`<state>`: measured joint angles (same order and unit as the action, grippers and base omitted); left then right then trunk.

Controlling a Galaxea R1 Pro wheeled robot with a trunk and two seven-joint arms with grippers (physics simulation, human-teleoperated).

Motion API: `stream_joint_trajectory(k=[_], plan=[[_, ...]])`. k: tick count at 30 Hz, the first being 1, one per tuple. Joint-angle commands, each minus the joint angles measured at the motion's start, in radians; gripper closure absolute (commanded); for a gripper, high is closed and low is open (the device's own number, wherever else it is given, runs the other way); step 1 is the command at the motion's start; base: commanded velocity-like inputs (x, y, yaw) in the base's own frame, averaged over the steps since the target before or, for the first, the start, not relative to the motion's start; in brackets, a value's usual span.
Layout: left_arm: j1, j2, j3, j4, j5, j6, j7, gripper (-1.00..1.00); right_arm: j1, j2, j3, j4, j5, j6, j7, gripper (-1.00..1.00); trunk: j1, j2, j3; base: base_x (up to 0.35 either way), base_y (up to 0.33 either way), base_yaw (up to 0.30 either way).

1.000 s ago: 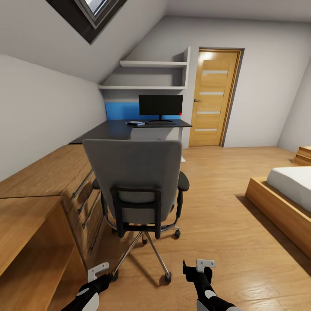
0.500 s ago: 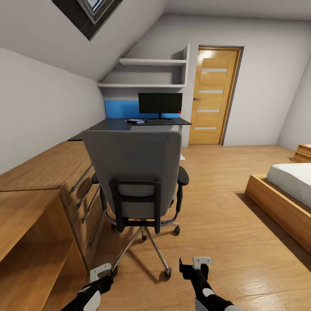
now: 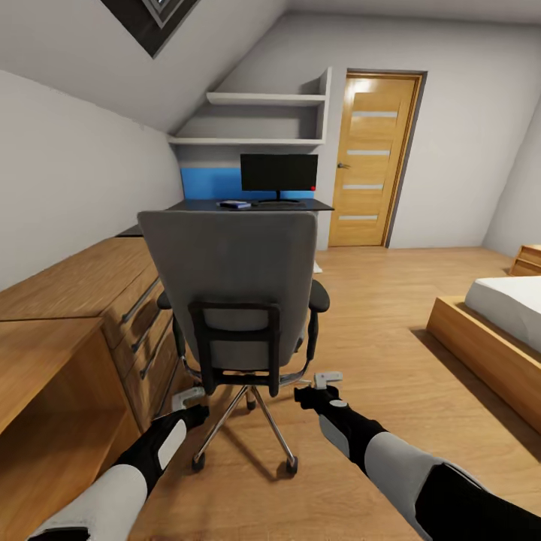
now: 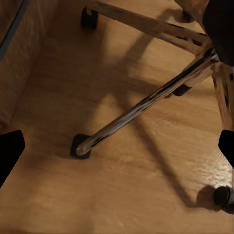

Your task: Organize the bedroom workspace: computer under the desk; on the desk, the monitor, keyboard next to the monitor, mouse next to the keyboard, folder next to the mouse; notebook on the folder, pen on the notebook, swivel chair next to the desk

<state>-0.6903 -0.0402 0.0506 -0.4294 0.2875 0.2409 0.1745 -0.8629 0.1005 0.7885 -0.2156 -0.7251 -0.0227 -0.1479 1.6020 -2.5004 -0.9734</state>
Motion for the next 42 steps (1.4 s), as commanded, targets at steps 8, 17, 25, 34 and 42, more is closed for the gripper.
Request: stream_joint_trajectory(k=[8, 17, 25, 34, 42], plan=[[-0.019, -0.001, 0.005, 0.086, 0.007, -0.118, 0.002, -1.00, -0.023, 0.049, 0.015, 0.043, -0.018, -0.062, 0.000, -1.00, 0.003, -0.002, -0.032, 0.000, 0.000, 0.000], [-0.020, -0.007, 0.004, 0.097, 0.004, -0.148, -0.006, -1.00, -0.022, 0.067, 0.017, 0.047, -0.021, -0.167, -0.001, -1.00, 0.007, -0.004, -0.067, 0.000, 0.000, 0.000], [-0.020, -0.006, -0.051, 0.096, 0.007, -0.158, -0.007, -1.00, -0.021, 0.074, 0.020, 0.047, -0.017, -0.200, 0.004, -1.00, 0.007, -0.004, -0.067, 0.000, 0.000, 0.111], [-0.020, -0.008, -0.073, 0.095, 0.006, -0.157, -0.007, -1.00, -0.021, 0.074, 0.018, 0.047, -0.015, -0.200, 0.007, -1.00, 0.007, -0.004, -0.067, 0.000, 0.000, 0.014], [-0.020, -0.052, -0.101, 0.002, 0.004, -0.144, 0.003, -1.00, -0.021, 0.074, 0.016, 0.048, -0.012, -0.203, 0.002, -1.00, 0.007, -0.004, -0.067, 0.000, 0.000, 0.000]])
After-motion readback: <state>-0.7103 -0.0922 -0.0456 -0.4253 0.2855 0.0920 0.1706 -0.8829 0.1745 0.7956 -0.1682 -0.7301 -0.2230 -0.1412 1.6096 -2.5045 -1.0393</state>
